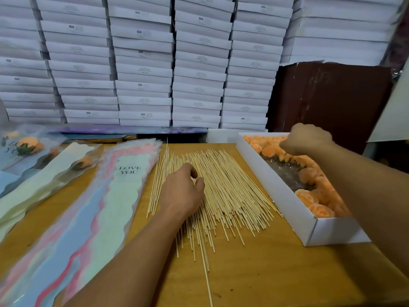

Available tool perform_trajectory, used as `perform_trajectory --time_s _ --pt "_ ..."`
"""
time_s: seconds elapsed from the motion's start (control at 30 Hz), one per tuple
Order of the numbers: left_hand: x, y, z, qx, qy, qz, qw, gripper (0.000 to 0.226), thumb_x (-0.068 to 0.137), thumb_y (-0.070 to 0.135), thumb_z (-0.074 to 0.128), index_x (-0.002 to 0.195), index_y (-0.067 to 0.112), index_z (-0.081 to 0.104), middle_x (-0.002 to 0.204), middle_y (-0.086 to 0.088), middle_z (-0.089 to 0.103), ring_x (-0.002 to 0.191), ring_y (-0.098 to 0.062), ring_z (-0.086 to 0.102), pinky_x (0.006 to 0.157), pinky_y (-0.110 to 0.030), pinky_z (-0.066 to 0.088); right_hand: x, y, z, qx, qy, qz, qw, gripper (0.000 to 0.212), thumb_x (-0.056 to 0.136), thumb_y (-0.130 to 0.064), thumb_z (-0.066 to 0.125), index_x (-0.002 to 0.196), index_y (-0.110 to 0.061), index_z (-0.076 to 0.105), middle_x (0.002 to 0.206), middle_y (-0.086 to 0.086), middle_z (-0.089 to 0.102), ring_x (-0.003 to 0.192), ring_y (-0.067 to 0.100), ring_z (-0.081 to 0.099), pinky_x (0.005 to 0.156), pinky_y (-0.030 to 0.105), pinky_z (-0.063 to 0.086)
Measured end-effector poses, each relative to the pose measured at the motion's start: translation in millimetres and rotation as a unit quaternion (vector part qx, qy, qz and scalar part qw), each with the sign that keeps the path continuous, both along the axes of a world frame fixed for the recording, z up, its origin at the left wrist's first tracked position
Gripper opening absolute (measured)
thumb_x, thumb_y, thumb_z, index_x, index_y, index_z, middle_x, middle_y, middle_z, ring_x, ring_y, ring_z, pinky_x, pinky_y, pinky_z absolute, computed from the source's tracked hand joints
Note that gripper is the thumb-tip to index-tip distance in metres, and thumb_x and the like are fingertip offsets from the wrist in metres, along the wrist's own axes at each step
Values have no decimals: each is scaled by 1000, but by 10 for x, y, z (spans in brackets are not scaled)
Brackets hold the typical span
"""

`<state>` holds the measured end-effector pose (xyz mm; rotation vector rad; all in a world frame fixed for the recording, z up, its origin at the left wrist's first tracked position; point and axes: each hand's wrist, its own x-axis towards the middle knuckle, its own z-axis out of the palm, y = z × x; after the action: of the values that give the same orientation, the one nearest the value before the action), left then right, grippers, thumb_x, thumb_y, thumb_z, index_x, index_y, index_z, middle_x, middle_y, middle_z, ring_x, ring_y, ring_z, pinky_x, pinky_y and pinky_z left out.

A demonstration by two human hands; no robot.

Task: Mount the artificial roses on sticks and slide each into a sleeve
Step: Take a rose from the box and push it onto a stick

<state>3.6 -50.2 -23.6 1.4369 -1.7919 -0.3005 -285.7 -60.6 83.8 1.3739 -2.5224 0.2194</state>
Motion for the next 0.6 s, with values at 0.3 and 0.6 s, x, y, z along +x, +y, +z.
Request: perform_trajectory --time_s 0.3,0.6 --pt "-17 82 49 -32 89 -120 988 63 86 37 76 142 22 52 106 10 65 92 -4 60 83 -26 53 1201 200 -97 -26 -21 197 980 25 89 -45 56 93 -20 52 89 0 54 84 26 52 68 34 37" --pt "9 3 4 -76 113 -144 980 51 80 6 78 129 16 65 112 4 71 93 -8 63 76 -4 43 1754 194 -357 40 -179 278 943 30 86 -39 63 69 -19 51 74 0 56 65 18 55 49 28 33"
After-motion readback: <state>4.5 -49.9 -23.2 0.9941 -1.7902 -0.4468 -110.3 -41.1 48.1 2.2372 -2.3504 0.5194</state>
